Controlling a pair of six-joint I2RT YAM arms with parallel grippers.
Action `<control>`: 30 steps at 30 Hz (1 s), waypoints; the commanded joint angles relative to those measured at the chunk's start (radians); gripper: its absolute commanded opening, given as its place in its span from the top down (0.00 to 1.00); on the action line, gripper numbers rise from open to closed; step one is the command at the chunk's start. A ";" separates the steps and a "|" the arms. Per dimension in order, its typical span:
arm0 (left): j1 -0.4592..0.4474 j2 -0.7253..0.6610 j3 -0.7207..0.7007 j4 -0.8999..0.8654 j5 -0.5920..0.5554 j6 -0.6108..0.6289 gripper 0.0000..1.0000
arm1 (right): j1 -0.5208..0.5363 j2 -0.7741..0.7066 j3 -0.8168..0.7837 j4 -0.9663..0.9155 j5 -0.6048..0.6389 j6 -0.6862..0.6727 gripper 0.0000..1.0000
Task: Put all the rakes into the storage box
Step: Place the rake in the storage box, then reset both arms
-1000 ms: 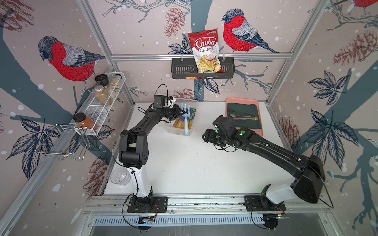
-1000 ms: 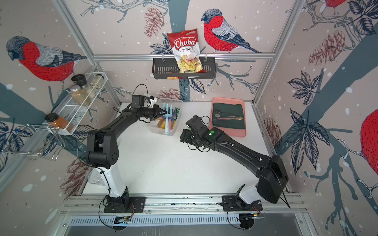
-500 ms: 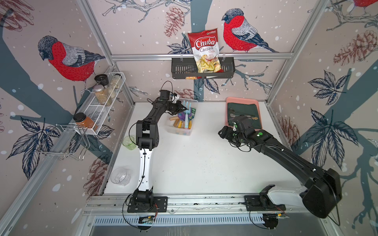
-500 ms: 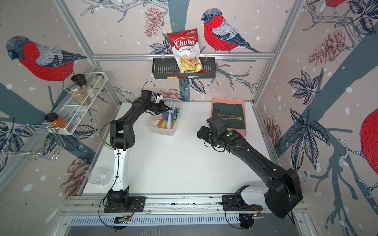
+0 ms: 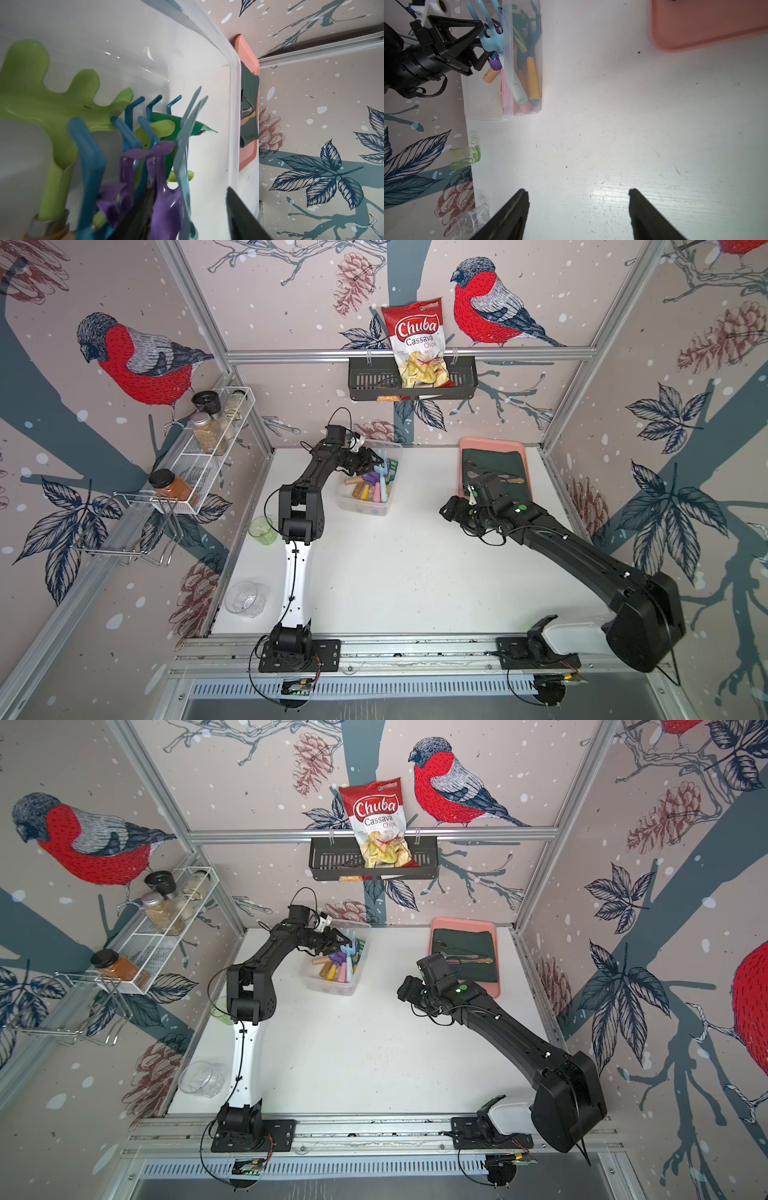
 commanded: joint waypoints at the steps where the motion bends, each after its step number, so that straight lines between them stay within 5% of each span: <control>1: 0.006 -0.041 -0.003 -0.022 -0.004 0.022 0.19 | 0.003 -0.016 0.000 -0.004 0.003 -0.013 0.20; 3: 0.007 -0.078 -0.023 -0.027 -0.020 0.025 0.04 | 0.006 -0.032 -0.001 -0.016 0.011 -0.009 0.17; 7: 0.020 -0.201 -0.083 -0.027 -0.044 0.012 0.03 | 0.002 -0.083 -0.030 -0.030 0.046 -0.002 0.00; 15: 0.067 -0.700 -0.525 0.161 -0.174 -0.027 0.03 | -0.051 -0.135 -0.047 -0.030 0.143 -0.017 0.01; 19: 0.081 -1.000 -0.869 0.367 -0.405 0.029 0.03 | -0.060 -0.211 -0.104 0.060 0.332 -0.014 0.01; 24: 0.078 -1.369 -1.421 0.783 -0.809 0.189 0.03 | -0.058 -0.403 -0.378 0.388 0.626 -0.126 0.01; 27: 0.083 -1.463 -1.635 0.928 -1.009 0.183 0.02 | -0.060 -0.493 -0.516 0.554 0.765 -0.236 0.01; 30: 0.085 -1.455 -1.746 1.001 -1.087 0.181 0.03 | -0.062 -0.524 -0.560 0.606 0.866 -0.336 0.01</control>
